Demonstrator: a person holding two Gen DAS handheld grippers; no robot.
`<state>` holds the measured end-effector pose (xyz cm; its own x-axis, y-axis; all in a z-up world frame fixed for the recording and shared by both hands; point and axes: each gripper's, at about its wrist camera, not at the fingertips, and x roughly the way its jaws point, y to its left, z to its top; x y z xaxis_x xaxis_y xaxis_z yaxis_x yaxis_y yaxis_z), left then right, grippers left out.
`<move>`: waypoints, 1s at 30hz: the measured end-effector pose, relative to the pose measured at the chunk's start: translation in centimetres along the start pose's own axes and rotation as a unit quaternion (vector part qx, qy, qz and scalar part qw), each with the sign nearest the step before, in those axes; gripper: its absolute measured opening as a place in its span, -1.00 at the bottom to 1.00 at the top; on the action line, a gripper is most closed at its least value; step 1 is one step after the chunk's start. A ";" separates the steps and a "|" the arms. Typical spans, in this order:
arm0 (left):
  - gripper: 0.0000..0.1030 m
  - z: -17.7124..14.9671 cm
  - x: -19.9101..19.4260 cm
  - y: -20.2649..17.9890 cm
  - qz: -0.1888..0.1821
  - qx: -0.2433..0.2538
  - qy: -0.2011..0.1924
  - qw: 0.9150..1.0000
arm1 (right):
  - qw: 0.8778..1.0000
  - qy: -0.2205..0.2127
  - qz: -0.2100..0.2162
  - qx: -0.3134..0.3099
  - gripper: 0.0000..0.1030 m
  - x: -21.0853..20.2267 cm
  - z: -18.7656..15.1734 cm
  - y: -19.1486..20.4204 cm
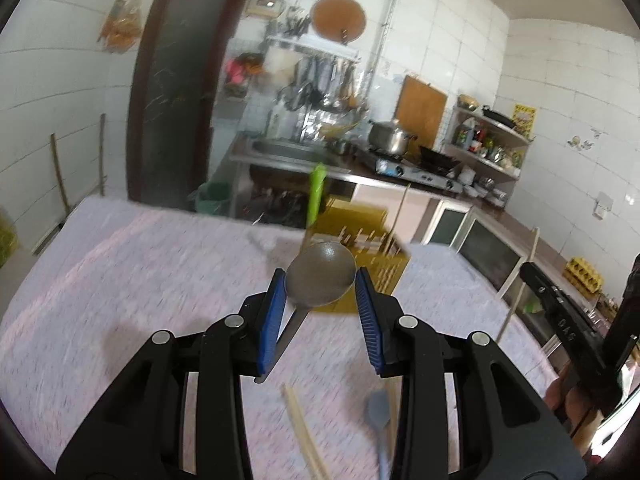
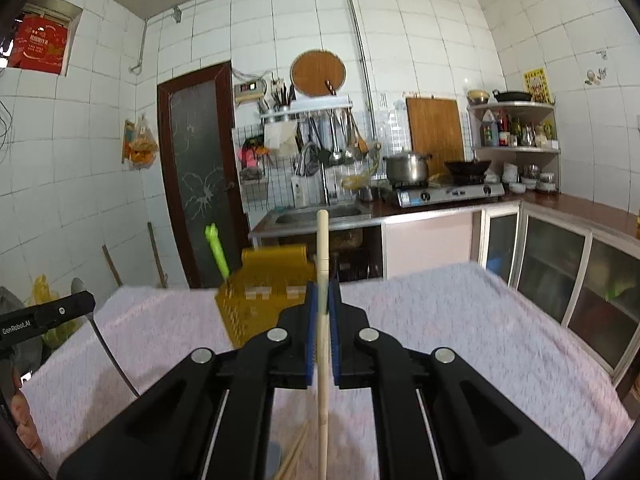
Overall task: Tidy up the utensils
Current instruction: 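Lower the spoon into the yellow caddy with the left tool while the right tool drops its chopstick in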
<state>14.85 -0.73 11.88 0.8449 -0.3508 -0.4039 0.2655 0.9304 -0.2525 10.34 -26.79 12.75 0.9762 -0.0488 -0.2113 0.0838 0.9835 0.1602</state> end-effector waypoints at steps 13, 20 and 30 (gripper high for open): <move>-0.33 10.3 8.6 -4.1 -0.064 0.005 -0.055 0.996 | 0.997 -0.069 0.022 0.006 -0.88 10.4 9.3 1.3; -0.33 10.2 16.2 -3.2 -0.074 -0.008 -0.035 0.997 | 0.997 -0.076 0.028 0.014 -0.88 17.2 8.9 2.0; -0.32 6.0 20.9 -0.5 -0.042 -0.012 0.018 0.999 | 1.000 0.007 0.012 0.011 -0.86 19.9 2.5 1.4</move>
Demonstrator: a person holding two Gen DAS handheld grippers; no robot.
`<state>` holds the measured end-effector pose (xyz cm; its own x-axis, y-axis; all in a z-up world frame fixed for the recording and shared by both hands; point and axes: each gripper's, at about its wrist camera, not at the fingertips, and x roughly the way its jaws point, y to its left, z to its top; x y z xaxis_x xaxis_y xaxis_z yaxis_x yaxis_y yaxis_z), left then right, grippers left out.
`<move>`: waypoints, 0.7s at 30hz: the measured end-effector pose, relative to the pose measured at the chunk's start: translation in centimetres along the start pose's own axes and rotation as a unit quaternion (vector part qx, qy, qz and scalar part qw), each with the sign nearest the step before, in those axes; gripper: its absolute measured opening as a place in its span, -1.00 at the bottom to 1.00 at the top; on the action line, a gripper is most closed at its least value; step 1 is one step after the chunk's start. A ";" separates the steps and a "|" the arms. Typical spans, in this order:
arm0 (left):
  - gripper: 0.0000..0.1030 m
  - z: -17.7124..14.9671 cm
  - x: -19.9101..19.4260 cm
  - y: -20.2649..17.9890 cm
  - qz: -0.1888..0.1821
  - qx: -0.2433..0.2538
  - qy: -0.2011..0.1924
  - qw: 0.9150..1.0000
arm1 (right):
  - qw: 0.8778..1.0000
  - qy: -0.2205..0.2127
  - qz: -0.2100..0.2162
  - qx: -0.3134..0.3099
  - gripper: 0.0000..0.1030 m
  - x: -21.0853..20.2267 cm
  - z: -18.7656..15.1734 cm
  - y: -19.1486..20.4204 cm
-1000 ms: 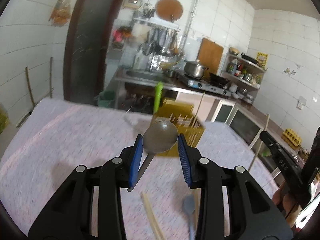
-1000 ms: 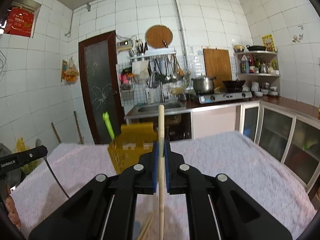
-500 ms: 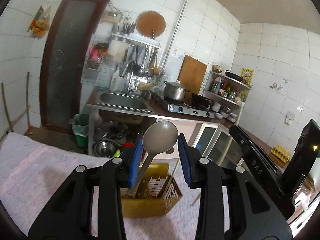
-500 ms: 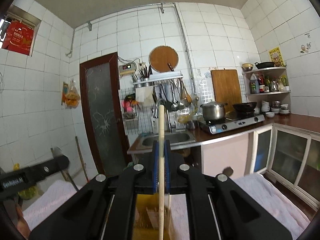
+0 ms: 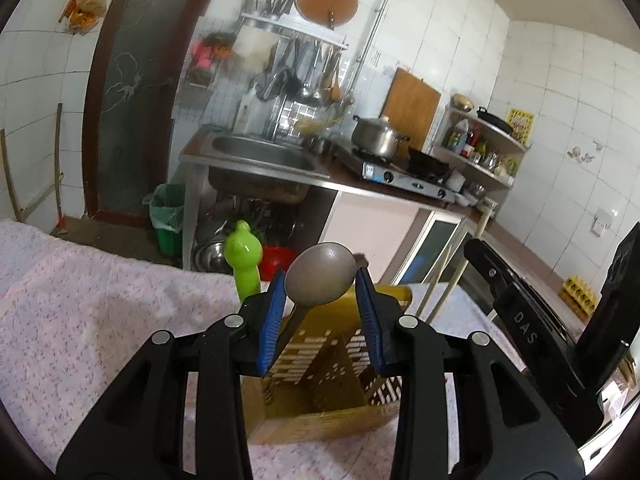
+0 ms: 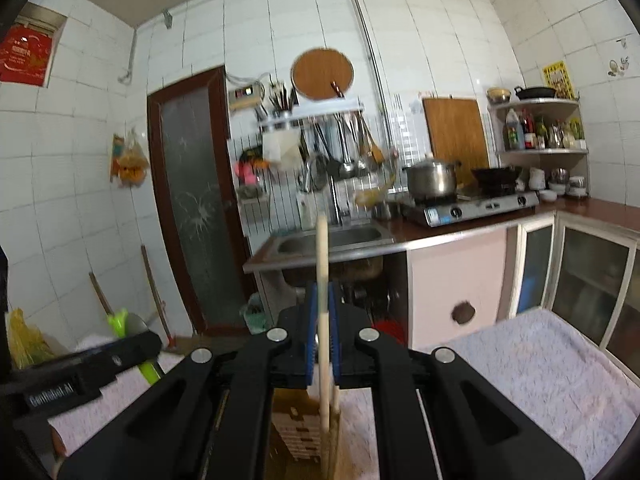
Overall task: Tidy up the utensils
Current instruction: 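Lower the spoon into the yellow caddy with the left tool while the right tool drops its chopstick in, then grasp a wooden chopstick with the left tool while the right tool grasps another chopstick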
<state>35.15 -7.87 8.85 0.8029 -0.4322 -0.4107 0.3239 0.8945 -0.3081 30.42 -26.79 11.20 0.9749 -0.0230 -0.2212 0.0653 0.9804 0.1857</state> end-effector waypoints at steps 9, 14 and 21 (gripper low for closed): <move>0.60 -1.0 -8.5 0.6 0.055 0.012 0.002 0.998 | 0.995 0.090 -0.021 0.034 0.16 -5.8 -1.4 -3.0; 0.86 -4.0 -14.0 1.9 0.118 0.030 0.015 0.992 | 0.990 0.134 -0.029 0.026 0.18 -10.0 -4.5 -3.6; 0.89 -9.5 -19.0 5.7 0.180 -0.002 0.055 0.982 | 0.980 0.198 -0.036 0.014 0.19 -13.0 -9.8 -3.5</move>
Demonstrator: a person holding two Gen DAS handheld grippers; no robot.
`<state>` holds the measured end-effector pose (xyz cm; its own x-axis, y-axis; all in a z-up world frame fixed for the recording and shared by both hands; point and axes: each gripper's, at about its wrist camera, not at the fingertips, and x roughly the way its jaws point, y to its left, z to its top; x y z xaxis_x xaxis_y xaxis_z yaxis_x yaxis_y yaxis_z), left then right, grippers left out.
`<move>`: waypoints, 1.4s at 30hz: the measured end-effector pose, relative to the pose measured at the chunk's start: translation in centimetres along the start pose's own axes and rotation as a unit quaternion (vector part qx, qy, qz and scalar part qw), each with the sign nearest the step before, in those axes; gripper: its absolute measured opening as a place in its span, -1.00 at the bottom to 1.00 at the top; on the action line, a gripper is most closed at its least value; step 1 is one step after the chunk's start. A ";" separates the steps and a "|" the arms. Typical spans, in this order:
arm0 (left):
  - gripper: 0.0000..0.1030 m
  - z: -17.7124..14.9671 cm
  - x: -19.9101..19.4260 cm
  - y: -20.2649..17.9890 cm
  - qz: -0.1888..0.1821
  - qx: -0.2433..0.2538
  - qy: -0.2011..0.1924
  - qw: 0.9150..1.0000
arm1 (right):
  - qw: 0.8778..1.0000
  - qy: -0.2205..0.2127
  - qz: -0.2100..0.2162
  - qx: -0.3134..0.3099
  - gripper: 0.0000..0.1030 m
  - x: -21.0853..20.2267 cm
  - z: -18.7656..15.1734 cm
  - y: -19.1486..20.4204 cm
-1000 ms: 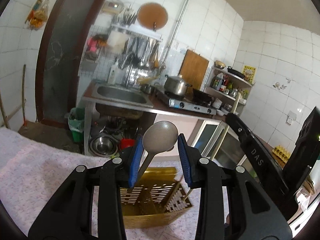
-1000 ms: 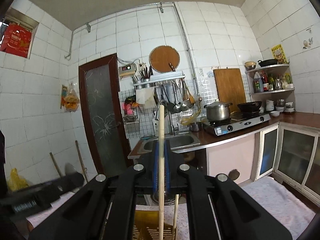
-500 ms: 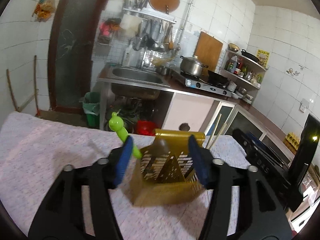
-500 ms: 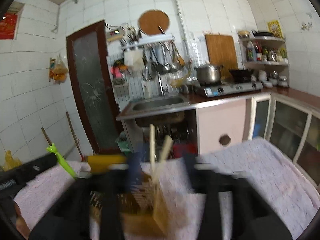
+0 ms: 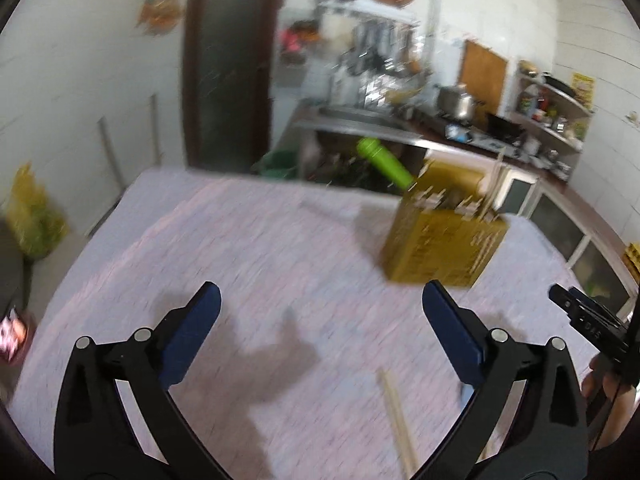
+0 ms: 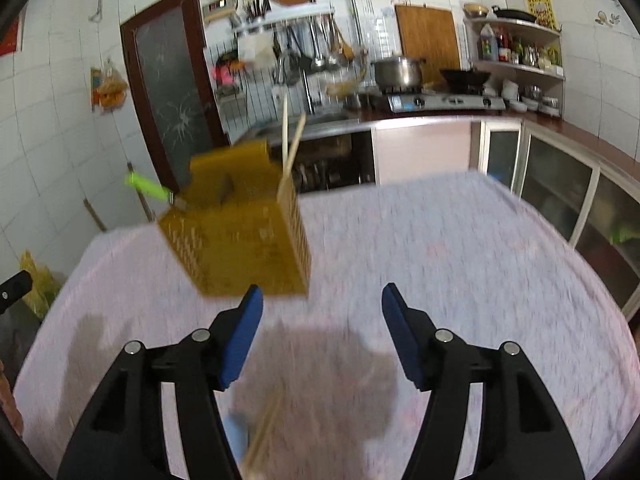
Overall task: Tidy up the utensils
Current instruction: 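Grasp a wooden chopstick with the left tool while the right tool grasps another chopstick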
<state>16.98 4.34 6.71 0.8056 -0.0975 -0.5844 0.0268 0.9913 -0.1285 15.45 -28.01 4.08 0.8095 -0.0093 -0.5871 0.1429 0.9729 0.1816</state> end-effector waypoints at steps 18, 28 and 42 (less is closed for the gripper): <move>0.89 -12.9 -0.4 3.3 0.129 -0.066 0.096 0.985 | 0.994 0.109 -0.016 -0.029 0.19 3.9 -7.7 2.6; 0.87 -14.4 -0.3 3.3 0.146 -0.097 0.102 0.979 | 0.992 0.123 -0.024 -0.021 -0.16 4.4 -7.6 3.5; 0.18 -15.7 0.7 1.6 0.149 -0.103 0.150 0.972 | 0.991 0.125 -0.019 -0.049 -0.77 5.2 -7.1 4.1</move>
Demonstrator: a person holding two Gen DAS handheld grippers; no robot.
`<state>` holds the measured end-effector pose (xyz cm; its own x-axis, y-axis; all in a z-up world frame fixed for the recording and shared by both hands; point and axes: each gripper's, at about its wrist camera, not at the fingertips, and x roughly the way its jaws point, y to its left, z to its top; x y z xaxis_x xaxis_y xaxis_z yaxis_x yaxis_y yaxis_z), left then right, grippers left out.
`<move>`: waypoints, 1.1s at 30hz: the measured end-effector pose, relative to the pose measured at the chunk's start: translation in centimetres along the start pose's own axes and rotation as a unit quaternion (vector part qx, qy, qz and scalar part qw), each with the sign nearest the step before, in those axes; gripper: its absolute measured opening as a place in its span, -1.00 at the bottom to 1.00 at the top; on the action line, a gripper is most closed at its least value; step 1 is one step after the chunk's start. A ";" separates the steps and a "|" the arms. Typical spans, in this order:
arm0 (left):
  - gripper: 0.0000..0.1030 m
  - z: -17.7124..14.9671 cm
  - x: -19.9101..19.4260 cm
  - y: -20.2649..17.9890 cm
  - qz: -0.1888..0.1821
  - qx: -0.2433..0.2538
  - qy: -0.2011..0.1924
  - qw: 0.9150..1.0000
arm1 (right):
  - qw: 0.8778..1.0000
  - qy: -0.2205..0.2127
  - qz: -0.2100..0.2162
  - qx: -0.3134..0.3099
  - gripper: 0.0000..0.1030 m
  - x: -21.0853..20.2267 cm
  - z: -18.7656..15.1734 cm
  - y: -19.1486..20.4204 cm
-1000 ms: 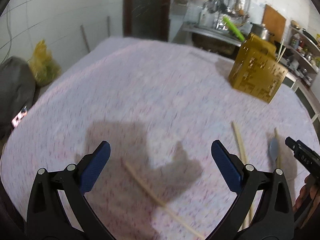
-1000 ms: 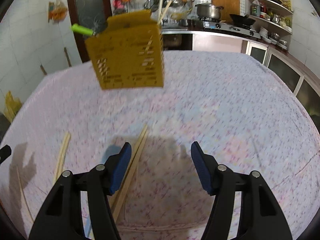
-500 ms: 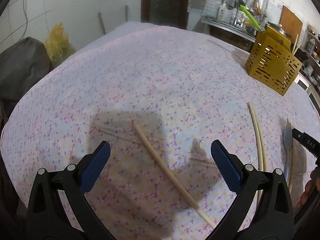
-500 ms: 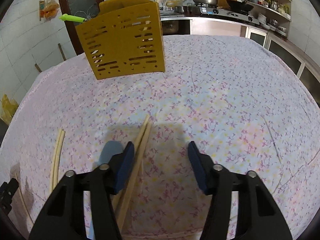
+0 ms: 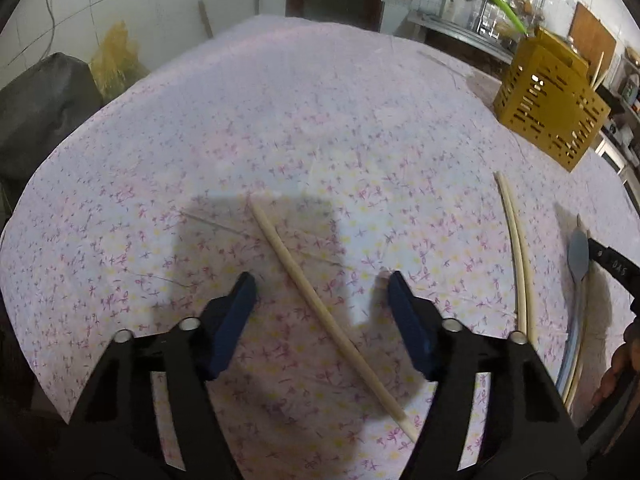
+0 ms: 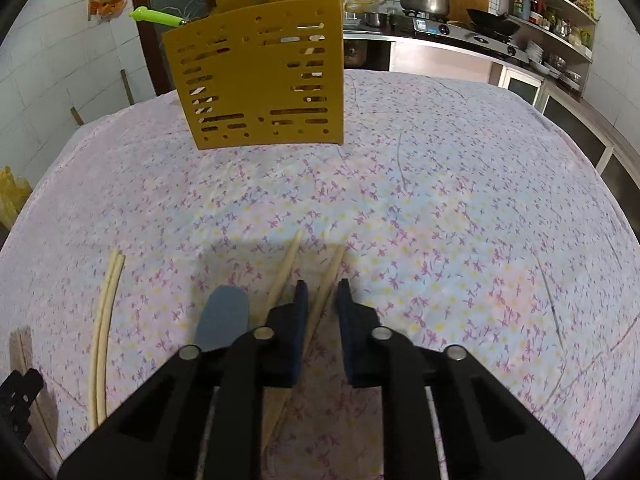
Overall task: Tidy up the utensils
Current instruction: 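Grasp a wooden chopstick with the left tool while the right tool grasps another chopstick, then lift the chopsticks with both tools toward the yellow caddy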
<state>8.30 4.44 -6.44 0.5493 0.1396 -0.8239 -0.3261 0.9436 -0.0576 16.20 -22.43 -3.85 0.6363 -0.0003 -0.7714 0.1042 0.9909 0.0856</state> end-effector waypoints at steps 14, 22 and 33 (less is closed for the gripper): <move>-0.72 4.2 2.6 -2.3 -0.037 0.043 0.022 0.998 | 1.000 0.010 0.023 0.017 -0.82 0.1 0.1 -0.7; -0.86 7.2 4.9 -5.3 -0.046 0.084 0.023 0.995 | 0.999 0.016 0.024 0.037 -0.82 0.5 0.7 -1.1; -0.91 9.2 4.7 -6.9 -0.097 0.098 0.007 0.990 | 0.998 -0.032 0.032 0.047 -0.88 -2.0 1.2 -2.0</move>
<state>20.19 1.32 -4.72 0.5765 -0.0531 -0.8153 -0.0587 0.9926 -0.1062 15.61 -24.55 -1.69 0.6911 0.0502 -0.7210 0.1322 0.9720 0.1945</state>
